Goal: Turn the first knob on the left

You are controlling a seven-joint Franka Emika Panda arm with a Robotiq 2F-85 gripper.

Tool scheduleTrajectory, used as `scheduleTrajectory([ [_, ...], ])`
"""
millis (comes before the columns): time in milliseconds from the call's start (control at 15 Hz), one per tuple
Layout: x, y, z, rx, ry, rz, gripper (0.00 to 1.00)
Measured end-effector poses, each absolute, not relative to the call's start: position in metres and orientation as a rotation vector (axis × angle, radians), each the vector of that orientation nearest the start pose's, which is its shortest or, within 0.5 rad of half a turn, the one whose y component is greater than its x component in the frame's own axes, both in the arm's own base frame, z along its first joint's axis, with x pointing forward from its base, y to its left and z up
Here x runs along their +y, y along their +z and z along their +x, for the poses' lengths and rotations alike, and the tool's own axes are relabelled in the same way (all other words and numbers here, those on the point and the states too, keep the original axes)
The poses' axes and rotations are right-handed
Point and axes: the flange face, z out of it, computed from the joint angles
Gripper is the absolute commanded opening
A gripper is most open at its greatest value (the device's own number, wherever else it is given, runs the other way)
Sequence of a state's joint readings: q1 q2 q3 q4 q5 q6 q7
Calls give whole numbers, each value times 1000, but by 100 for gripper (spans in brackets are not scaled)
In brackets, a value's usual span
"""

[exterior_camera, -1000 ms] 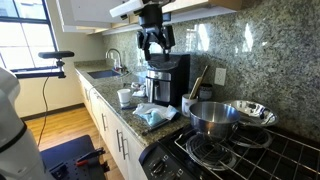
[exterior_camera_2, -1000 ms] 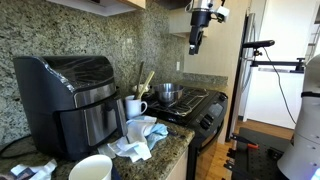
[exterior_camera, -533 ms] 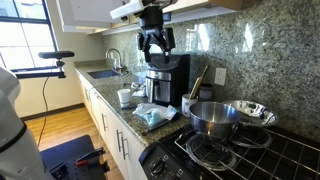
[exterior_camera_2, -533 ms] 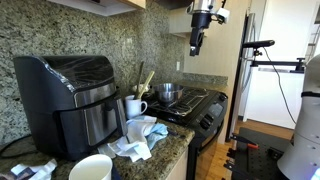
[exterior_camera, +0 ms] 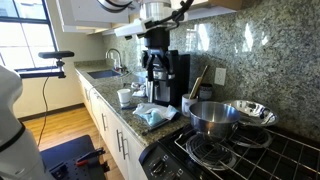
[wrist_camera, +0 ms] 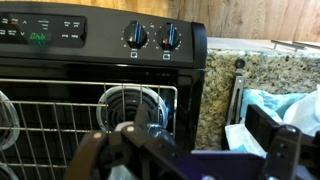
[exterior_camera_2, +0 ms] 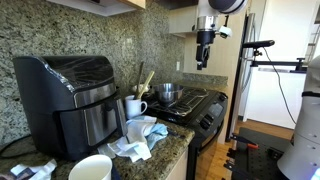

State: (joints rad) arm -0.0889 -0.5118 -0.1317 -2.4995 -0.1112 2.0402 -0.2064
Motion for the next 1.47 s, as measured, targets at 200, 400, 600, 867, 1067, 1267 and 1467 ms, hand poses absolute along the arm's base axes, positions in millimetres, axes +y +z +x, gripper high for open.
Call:
scheduleTrajectory([
  [200,-104,438,381,-26,-26,-3181,100],
  [400,-107,412,376,6,30,-3171,100],
  [600,-106,388,370,9,97,-3157,100],
  [867,-105,387,369,5,104,-3156,100],
  [1067,-104,386,370,1,108,-3156,100],
  [1267,-102,376,369,1,139,-3149,100],
  [1467,-100,357,368,15,171,-3135,100],
])
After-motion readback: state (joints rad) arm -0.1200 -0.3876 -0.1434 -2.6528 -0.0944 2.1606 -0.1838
